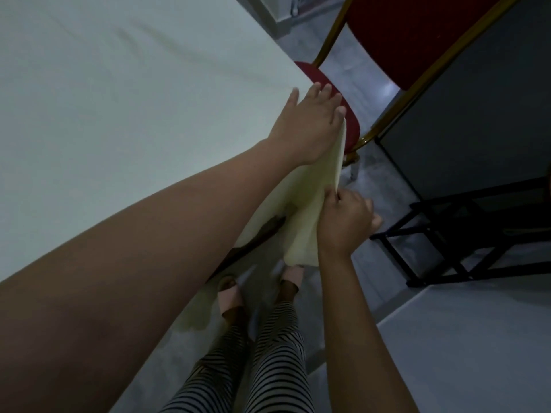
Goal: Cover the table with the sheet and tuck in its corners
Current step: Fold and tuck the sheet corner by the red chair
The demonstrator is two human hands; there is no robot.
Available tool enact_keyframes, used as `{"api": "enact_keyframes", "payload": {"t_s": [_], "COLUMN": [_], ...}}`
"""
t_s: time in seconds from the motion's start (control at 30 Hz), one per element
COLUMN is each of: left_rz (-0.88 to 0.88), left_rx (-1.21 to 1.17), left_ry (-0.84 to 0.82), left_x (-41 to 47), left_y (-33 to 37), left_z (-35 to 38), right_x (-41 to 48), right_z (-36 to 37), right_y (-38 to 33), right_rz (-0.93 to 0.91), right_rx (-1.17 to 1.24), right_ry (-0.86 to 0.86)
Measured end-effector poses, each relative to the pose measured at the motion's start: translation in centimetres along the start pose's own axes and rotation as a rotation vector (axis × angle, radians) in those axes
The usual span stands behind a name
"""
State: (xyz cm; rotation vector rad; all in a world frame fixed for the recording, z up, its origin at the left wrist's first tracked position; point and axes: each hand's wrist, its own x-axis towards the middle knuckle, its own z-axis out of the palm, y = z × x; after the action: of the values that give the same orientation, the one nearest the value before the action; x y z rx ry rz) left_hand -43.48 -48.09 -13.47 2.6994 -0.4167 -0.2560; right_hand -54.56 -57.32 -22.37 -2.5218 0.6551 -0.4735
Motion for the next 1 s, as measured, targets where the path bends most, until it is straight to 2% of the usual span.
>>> {"api": "enact_keyframes", "payload": {"t_s": [0.13,0.3,0.57,0.73,0.8,0.9,1.0], "left_rz": [0.007,-0.004,0.008,0.005,0.002,0.004,0.015], "left_rx": [0.008,-0.009,0.005,-0.001,-0.01,-0.086,-0.194], "left_ry": [-0.006,-0.001,0.008,0.03,0.06,0.109,0.187], "left_x": [0.0,-0.2,-0.4,-0.4,-0.5,-1.4,-3.0], "left_y": [-0.1,0.0,0.2,0.4,0.4,0.7,0.9], "left_z": [-0.1,-0.1,-0.3,-0.4,-0.4,-0.5,-0.9], "right_x": [0.0,-1.8,-3.1,-1.3,-1.9,-5.7,-9.6], "right_z": [-0.4,1.6,1.3,-1.1,-1.5,-0.3,1.2], "right_y": [-0.2,2.4,3.2,2.8,3.1,3.5,3.3], "right_rz": [-0.002,0.03,0.03,0.036,0.04,-0.024,-0.14], "right_rx": [-0.01,-0.041,-0.08,-0.015,-0.037,-0.159,-0.272], "right_ry": [0.047,-0.073,-0.028,0.122,0.123,-0.036,-0.372]}}
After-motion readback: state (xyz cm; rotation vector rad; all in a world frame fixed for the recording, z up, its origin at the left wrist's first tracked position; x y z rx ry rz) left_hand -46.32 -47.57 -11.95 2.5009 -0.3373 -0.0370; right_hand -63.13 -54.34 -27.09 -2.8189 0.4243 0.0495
